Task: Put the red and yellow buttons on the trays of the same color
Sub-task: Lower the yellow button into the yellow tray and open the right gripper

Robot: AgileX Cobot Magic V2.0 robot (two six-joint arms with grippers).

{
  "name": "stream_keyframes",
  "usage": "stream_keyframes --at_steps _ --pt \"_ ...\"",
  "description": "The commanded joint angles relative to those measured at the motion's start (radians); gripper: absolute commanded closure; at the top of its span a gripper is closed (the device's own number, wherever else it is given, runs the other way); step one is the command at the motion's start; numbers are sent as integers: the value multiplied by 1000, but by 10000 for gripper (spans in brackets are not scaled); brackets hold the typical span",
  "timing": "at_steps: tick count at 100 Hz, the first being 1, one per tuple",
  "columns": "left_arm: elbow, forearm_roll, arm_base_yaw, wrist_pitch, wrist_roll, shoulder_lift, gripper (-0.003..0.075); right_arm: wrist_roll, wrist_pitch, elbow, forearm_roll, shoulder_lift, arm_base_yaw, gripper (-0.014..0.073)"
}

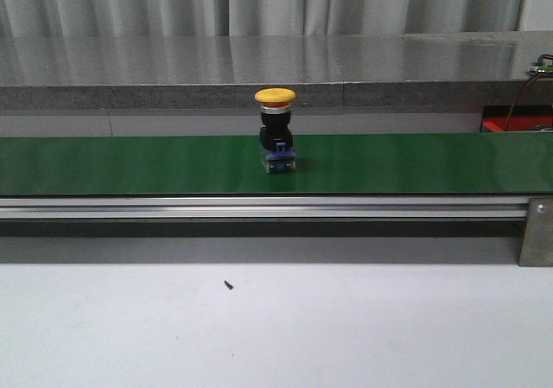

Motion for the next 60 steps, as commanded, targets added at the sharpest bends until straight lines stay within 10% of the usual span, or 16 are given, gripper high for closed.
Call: stream_keyframes --at_steps 1,30,60 --pt "-30 -13 -7 -82 -4 3 740 -3 -34 -27 16 -41 -4 375" --pt "-30 -13 -7 -82 -4 3 740 -3 -36 -28 0 -41 -4 133" --pt "-30 -13 -7 -82 -4 3 740 -2 -35 -31 18 -131 -4 125"
